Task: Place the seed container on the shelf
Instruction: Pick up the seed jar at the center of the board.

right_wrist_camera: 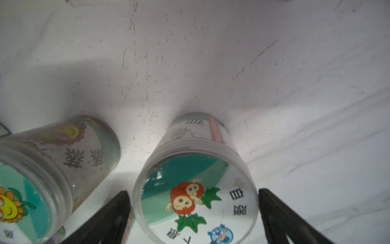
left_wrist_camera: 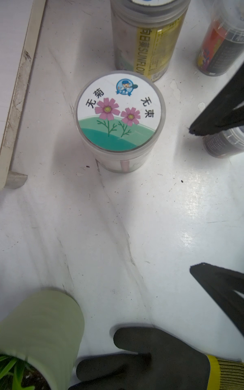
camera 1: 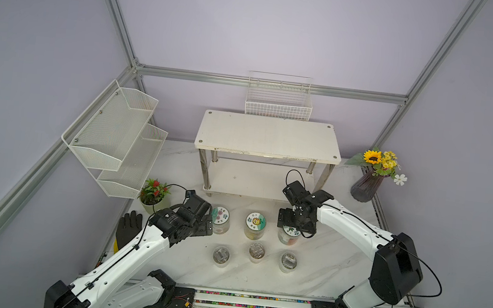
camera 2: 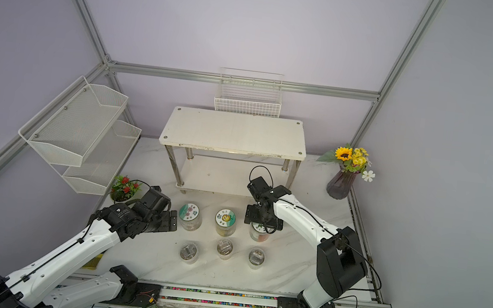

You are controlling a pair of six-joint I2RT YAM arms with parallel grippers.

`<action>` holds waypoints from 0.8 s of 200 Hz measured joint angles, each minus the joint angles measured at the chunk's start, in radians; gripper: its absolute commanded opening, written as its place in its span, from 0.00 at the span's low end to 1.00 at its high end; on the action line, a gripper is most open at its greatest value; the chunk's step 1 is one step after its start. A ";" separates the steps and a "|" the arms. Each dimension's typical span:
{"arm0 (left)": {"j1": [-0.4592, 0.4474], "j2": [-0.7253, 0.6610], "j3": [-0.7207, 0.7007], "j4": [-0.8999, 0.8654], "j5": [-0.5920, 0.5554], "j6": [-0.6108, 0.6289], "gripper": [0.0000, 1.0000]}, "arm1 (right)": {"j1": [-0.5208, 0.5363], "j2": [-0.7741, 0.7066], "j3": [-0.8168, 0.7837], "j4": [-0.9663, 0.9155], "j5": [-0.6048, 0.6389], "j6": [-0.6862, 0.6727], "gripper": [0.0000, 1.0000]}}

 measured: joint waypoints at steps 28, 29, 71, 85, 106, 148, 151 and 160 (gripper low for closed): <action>0.000 0.002 0.000 0.000 0.000 0.000 0.97 | -0.002 0.024 0.000 0.004 -0.006 -0.008 0.97; 0.000 0.002 0.000 0.000 0.000 0.000 0.97 | -0.002 0.025 0.000 0.005 -0.005 -0.008 0.97; 0.000 0.004 0.000 0.000 0.000 0.000 0.97 | -0.007 0.031 0.000 0.008 -0.010 -0.015 0.97; 0.000 0.006 0.000 0.000 0.000 0.000 0.97 | -0.010 0.031 0.000 0.009 -0.010 -0.018 0.95; 0.000 0.007 0.000 0.000 0.000 0.000 0.97 | -0.010 0.031 0.000 0.009 -0.010 -0.022 0.90; 0.000 0.007 0.000 0.000 0.001 0.004 0.97 | -0.010 0.031 0.000 0.008 -0.010 -0.026 0.87; 0.000 0.008 0.000 0.000 0.001 0.005 0.97 | -0.010 0.031 0.000 0.008 -0.010 -0.027 0.86; 0.000 0.008 0.000 0.000 0.001 0.006 0.97 | -0.010 0.031 0.000 0.008 -0.010 -0.027 0.86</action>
